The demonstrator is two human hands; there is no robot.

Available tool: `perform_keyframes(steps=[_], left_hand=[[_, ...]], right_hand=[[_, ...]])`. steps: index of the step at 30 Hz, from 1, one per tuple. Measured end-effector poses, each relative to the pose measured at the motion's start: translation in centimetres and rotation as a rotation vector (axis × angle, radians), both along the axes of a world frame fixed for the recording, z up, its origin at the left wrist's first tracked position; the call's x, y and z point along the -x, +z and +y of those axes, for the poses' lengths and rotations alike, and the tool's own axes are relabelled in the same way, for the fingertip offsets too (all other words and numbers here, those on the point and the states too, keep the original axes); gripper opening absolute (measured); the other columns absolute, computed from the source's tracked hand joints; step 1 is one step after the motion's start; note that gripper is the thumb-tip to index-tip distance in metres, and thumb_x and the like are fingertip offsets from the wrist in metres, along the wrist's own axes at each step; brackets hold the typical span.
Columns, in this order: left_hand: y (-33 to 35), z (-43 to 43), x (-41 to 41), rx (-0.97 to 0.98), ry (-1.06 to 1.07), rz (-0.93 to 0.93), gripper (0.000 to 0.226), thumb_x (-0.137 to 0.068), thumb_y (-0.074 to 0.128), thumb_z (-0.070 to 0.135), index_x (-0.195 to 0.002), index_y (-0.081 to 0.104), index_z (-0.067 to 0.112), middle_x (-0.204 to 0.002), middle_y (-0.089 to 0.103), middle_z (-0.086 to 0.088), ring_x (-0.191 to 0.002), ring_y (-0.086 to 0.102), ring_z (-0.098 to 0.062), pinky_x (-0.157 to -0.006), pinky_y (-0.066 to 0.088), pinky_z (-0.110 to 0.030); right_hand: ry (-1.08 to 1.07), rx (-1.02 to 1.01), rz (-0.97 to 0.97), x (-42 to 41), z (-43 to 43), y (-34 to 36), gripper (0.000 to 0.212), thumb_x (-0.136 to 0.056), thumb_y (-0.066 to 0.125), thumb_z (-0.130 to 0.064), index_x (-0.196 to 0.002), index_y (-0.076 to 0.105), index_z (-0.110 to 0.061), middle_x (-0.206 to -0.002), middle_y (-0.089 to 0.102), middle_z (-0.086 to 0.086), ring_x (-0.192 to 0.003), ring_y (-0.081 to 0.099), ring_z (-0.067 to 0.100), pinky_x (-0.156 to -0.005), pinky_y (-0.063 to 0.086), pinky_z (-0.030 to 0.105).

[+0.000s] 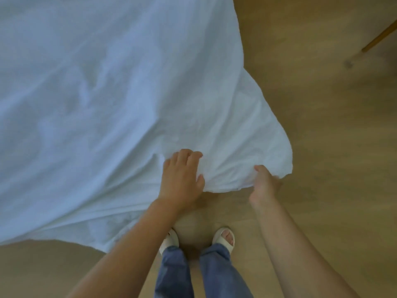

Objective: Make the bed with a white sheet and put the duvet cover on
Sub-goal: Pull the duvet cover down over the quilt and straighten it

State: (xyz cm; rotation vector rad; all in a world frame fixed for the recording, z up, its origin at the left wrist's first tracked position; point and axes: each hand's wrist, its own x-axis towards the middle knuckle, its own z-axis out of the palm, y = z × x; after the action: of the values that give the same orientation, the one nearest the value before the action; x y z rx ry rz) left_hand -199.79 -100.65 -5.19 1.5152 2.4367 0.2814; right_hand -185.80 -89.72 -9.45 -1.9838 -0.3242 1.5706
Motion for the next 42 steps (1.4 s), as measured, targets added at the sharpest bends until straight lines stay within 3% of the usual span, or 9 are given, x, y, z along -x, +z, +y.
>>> perform_keyframes(steps=[5,9,13,16,19,22,30,36,42], left_hand=[[0.0,-3.3,6.1,0.311,0.385,-0.016,0.108,-0.069,0.070,0.060,-0.148,0.011,0.016,-0.150,0.019,-0.012,-0.138,0.023,-0.033,-0.110,0.024,-0.052],[-3.3,-4.3,6.2,0.510,0.193,-0.106,0.128,-0.067,0.065,0.070,-0.148,-0.012,0.008,-0.157,-0.008,-0.014,-0.145,-0.002,-0.031,-0.117,0.011,-0.048],[-5.8,-5.8,5.7,0.555,0.020,0.091,0.079,-0.091,0.052,0.039,-0.149,0.007,0.009,-0.154,0.016,-0.014,-0.142,0.017,-0.028,-0.112,0.018,-0.035],[-5.0,-5.8,5.6,0.317,0.143,0.000,0.029,-0.093,0.046,0.018,-0.121,0.046,0.012,-0.118,0.053,-0.004,-0.108,0.051,-0.022,-0.076,0.033,-0.024],[-1.6,-5.7,4.7,0.118,0.175,-0.131,0.008,-0.084,0.053,0.023,-0.085,0.052,0.015,-0.082,0.061,-0.004,-0.076,0.060,-0.027,-0.059,0.032,-0.027],[2.0,-6.4,2.1,-0.080,0.055,-0.142,0.021,-0.065,0.057,0.033,-0.064,0.038,0.025,-0.053,0.054,0.001,-0.043,0.054,-0.023,-0.044,0.029,-0.023],[-2.0,-5.3,2.2,0.315,0.249,-0.302,0.042,-0.082,0.061,0.049,-0.105,0.045,0.018,-0.107,0.056,-0.001,-0.100,0.055,-0.023,-0.072,0.037,-0.028],[-4.5,-10.0,-1.6,0.021,0.927,-0.316,0.061,-0.064,0.081,0.035,-0.112,0.052,0.009,-0.108,0.049,-0.009,-0.103,0.047,-0.033,-0.083,0.037,-0.039],[-6.5,-10.5,-1.3,-0.672,1.900,-1.002,0.068,-0.080,0.069,0.025,-0.137,0.036,0.012,-0.135,0.042,-0.011,-0.119,0.048,-0.031,-0.103,0.040,-0.050]], right_hand=[[0.869,-0.463,-0.211,5.0,-2.3,1.5,0.061,-0.079,0.066,-0.020,-0.134,0.040,-0.016,-0.128,0.036,-0.001,-0.120,0.040,0.020,-0.097,0.037,0.030],[1.832,-0.773,-0.544,8.6,-2.7,0.8,0.095,-0.074,0.066,-0.026,-0.149,0.008,-0.023,-0.155,0.004,0.007,-0.142,0.005,0.029,-0.115,0.009,0.047],[2.338,-0.833,-0.879,8.5,-3.2,-1.4,0.103,-0.085,0.061,-0.032,-0.145,-0.023,-0.029,-0.151,-0.029,0.012,-0.141,-0.020,0.035,-0.107,-0.002,0.066],[2.315,-0.994,-0.977,8.4,-2.8,-1.1,0.078,-0.087,0.058,-0.019,-0.148,0.010,-0.024,-0.152,0.009,0.017,-0.140,0.015,0.033,-0.107,0.019,0.055],[2.043,-1.156,-0.593,8.3,-1.4,1.0,0.037,-0.078,0.056,-0.005,-0.114,0.057,-0.013,-0.109,0.058,0.007,-0.099,0.053,0.029,-0.071,0.035,0.030],[2.065,-1.049,-0.378,6.9,0.0,3.6,0.018,-0.069,0.051,-0.022,-0.063,0.037,-0.032,-0.061,0.042,-0.013,-0.057,0.043,0.007,-0.049,0.020,0.021],[2.232,-0.832,-0.660,7.0,0.0,1.6,0.022,-0.079,0.058,-0.030,-0.091,0.045,-0.019,-0.081,0.049,-0.004,-0.079,0.054,0.022,-0.058,0.027,0.027],[1.542,-1.169,-0.856,1.6,-5.4,-0.5,0.053,-0.044,0.081,-0.002,-0.089,0.053,-0.004,-0.086,0.057,0.015,-0.081,0.053,0.034,-0.066,0.045,0.039],[1.861,-1.553,-0.882,3.8,-9.6,-1.8,0.085,-0.058,0.081,-0.017,-0.130,0.036,-0.025,-0.134,0.032,0.015,-0.123,0.035,0.033,-0.089,0.038,0.066]])
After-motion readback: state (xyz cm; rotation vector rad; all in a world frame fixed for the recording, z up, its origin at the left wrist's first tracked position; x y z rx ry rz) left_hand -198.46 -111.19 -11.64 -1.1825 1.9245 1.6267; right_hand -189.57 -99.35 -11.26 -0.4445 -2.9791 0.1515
